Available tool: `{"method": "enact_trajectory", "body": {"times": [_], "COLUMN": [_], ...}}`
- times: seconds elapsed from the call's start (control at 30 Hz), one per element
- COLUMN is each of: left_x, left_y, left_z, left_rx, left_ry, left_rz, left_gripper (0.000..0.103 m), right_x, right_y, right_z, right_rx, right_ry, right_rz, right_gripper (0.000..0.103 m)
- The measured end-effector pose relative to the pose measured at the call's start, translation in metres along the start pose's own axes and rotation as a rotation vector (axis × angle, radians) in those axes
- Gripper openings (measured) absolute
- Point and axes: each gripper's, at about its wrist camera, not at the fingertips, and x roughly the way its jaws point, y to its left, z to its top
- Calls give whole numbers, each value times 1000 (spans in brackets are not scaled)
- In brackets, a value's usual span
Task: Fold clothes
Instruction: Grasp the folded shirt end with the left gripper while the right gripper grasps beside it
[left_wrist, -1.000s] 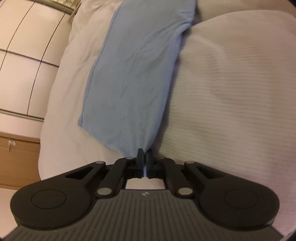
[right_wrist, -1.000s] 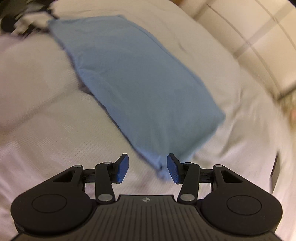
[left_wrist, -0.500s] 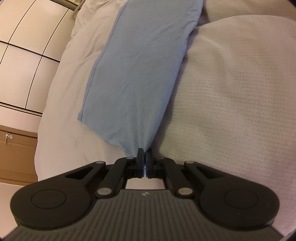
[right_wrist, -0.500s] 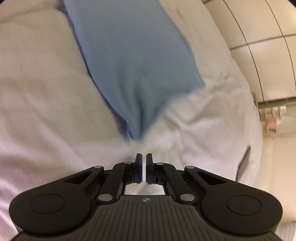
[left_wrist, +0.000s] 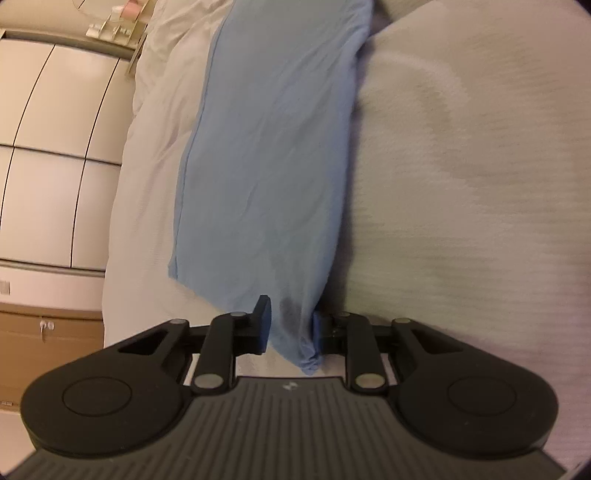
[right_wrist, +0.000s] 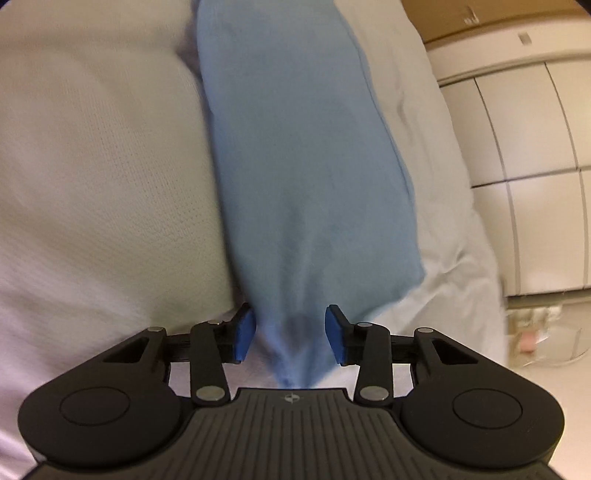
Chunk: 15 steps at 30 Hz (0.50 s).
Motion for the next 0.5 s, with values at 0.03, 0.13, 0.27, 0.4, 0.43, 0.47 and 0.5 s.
{"method": "enact_trajectory", "body": {"times": [0.03,0.13,0.27,0.4,0.43,0.47,0.5], "left_x": [3,3,-17,-44,-53,-62,-72], "left_y": [2,5,10,12,11,9,7], "left_z": [-1,-1,-5,-6,-6,-6,-7], "left_rx": [-13,-34,-79,-106,-108,-108,-115], "left_ry": [11,6,-9,-21,-27,-34,-37], "left_rz": [-5,-35,-35,-61,-68,-74,-81], "left_gripper": [1,1,0,0,0,0,0], "right_x": [5,18,13,-8,-14,-21,-30], "right_y": [-3,-10,-14,-20,-21,-21,-19], "right_z": [-2,-10,-17,-24,-25,-26,-27], "right_rx": [-1,-8,-29,5,12,19,20], "right_ry": [14,39,9,-1,-1,-2,-2], "right_rz": [-15,-20,-5,7,12,16,19], "right_gripper": [32,4,0,0,0,0,0]}}
